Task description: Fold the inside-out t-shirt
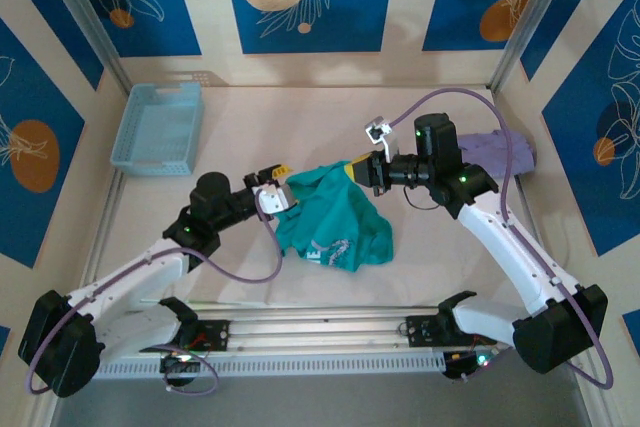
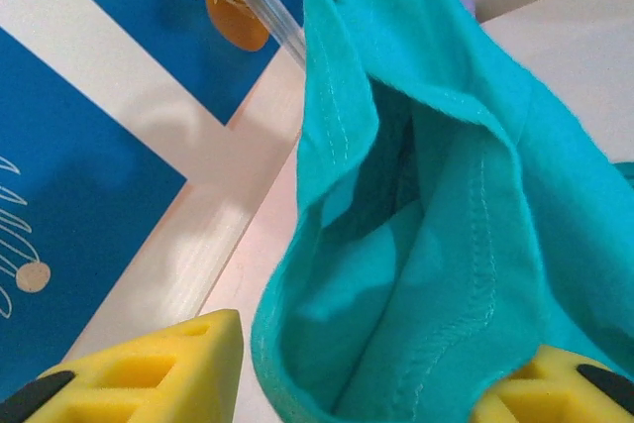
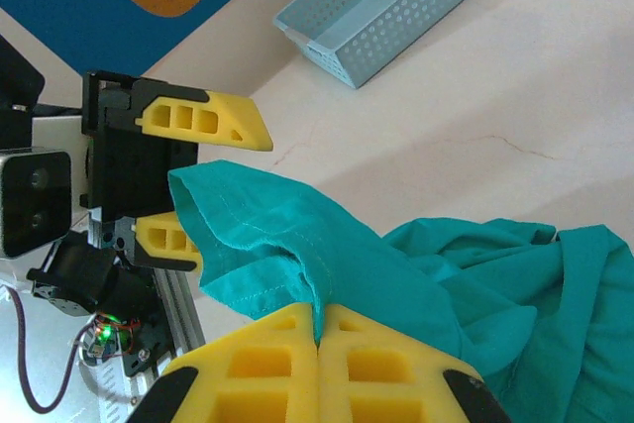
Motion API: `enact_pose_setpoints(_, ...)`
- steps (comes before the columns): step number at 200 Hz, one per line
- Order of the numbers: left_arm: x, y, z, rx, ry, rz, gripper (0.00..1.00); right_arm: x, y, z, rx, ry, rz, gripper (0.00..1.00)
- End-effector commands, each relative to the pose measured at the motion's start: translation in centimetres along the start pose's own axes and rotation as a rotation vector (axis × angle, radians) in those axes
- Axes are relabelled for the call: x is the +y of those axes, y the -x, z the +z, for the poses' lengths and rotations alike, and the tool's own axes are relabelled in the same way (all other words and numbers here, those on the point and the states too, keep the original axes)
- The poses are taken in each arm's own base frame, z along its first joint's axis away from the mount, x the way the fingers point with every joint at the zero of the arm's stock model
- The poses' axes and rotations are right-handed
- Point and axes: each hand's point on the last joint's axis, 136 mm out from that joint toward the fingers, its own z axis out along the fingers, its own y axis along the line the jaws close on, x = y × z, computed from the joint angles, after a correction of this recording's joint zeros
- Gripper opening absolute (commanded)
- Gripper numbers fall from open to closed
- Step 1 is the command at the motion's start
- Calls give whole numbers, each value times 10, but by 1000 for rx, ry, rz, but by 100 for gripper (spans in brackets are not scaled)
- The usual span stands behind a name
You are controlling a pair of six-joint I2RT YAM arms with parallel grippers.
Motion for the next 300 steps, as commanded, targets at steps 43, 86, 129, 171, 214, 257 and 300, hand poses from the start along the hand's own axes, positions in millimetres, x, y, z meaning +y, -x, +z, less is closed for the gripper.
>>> enact_pose_setpoints(43,-5,25,1,-76,-122,-21,32,6,10,-4,-24,22,-23,0)
enact_pose_setpoints(86,-10,27,-1,-95,-160,-62,20,3,10,-5,-22,6,-23,0)
enact_pose_setpoints(129,-13,20,-4,-76,-154,-108,10,-3,11,-5,-30,-14,-8,0)
enact_pose_setpoints(171,-3,18,-13,-112,-71,-170,3,-8,10,-8,-47,-36,-5,0)
enact_pose_setpoints(214,8,8,-20,-106,6,-267,0,-11,8,-14,-83,-51,-23,0)
enact_pose_setpoints(257,31,11,-21,-102,101,-460,0,3,-7,-3,-46,1,-72,17)
enact_pose_setpoints(300,54,7,-34,-54,226,-618,0,-81,-27,-20,-87,-445,196,48)
